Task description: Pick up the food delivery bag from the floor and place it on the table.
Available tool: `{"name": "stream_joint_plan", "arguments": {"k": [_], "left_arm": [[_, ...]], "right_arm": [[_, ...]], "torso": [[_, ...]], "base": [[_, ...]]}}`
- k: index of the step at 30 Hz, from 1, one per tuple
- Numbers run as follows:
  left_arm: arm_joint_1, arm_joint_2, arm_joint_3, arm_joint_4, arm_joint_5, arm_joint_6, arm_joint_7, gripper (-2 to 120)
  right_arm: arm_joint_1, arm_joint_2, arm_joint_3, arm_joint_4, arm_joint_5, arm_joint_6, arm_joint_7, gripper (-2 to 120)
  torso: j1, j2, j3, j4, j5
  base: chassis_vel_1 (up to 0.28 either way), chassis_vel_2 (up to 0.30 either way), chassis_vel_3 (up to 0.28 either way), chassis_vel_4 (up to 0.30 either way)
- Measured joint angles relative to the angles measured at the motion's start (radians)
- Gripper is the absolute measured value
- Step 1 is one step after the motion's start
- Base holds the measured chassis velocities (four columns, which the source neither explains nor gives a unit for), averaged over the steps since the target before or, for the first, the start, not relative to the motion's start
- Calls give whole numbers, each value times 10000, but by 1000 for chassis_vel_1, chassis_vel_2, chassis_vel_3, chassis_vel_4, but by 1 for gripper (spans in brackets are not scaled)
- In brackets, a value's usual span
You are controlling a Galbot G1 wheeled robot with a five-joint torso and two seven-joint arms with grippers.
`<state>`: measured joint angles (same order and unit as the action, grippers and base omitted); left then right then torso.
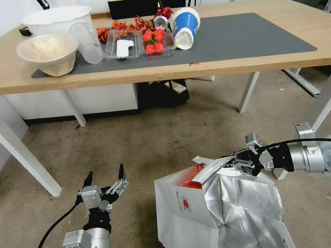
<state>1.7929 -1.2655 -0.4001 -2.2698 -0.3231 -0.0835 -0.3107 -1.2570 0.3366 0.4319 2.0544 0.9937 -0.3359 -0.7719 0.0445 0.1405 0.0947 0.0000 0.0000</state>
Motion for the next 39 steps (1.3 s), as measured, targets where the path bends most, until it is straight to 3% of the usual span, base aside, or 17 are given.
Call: {"name": "stream_joint_plan", "arguments": {"k": [39], "left_arm": [[-43,-53,14,34,83,146,-10,100]], "right_arm": [[-12,35,10,17,-21,-50,0,0]], "torso": [[373,1582,1224,0,0]], "base": [[0,0,0,0]]}}
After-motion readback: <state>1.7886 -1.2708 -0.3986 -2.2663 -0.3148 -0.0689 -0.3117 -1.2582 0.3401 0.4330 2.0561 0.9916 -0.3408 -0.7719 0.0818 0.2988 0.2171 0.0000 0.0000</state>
